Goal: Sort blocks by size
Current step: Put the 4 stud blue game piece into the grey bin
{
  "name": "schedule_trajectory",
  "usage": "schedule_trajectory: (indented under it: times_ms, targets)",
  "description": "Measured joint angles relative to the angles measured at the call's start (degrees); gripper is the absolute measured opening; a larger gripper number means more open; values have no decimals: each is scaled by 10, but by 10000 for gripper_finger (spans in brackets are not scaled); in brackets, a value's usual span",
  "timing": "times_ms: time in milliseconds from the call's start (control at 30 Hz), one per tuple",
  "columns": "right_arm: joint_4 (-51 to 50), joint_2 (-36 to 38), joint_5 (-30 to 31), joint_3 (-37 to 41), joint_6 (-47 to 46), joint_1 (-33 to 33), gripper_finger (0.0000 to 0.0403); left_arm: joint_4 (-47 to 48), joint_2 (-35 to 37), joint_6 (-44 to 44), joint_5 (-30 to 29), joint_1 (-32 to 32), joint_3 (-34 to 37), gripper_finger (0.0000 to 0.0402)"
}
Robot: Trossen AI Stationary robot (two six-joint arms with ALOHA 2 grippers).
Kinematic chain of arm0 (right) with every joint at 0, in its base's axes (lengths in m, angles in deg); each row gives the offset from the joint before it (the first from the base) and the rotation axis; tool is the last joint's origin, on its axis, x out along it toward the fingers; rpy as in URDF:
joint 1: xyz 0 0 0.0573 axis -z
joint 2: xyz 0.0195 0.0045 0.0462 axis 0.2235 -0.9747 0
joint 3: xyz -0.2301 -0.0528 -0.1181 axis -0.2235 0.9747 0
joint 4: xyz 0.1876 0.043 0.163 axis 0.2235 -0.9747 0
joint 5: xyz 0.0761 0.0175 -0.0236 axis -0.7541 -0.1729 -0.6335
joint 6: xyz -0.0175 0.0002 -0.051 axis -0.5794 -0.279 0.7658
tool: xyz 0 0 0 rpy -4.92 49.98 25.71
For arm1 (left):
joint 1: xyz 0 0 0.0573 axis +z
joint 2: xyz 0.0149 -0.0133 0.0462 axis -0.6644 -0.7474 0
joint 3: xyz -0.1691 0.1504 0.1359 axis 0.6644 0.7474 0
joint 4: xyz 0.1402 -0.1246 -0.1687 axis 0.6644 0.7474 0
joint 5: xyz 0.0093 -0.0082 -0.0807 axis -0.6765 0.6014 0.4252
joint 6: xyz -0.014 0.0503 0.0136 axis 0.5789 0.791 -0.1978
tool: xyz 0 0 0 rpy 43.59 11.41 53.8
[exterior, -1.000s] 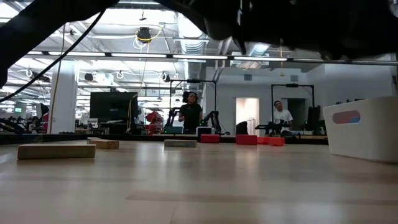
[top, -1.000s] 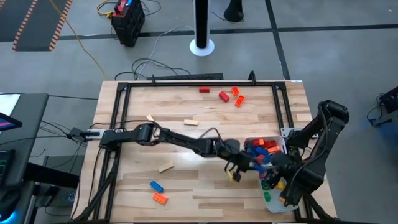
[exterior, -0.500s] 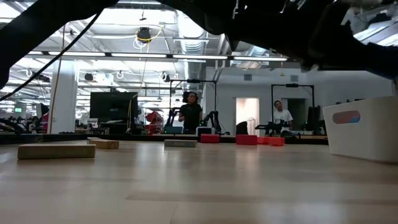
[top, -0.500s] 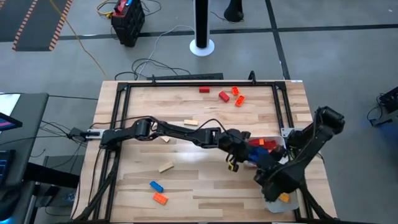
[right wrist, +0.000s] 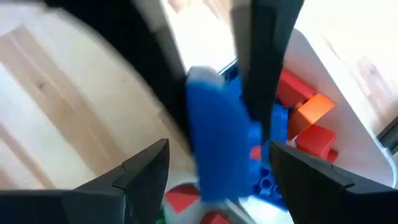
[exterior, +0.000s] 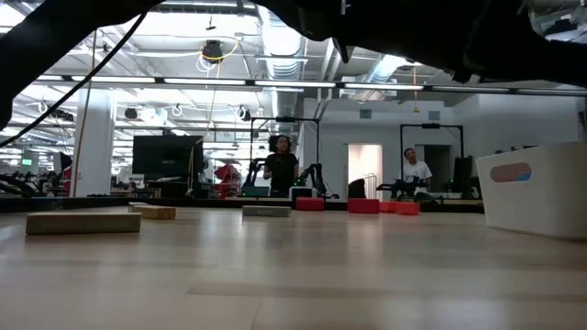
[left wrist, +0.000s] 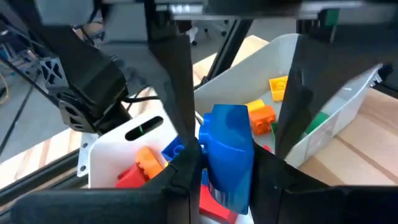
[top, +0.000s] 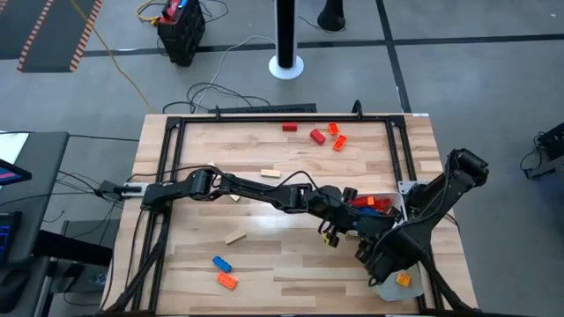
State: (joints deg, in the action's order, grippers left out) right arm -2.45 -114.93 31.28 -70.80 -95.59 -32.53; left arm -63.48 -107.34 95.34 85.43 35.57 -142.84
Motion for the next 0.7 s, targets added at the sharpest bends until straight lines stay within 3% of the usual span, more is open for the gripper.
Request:
schedule_trajectory:
  times_ms: [267, 400, 700]
  targets:
    - [2, 0, -3, 0, 26, 25, 299, 3, 6, 2, 2, -3, 0, 85]
    - [2, 0, -4, 0, 41, 34, 273, 6, 6, 0, 11, -3, 0, 85]
    - [1, -1, -6, 0, 44, 34, 112, 12, 6, -14, 7, -2, 0, 99]
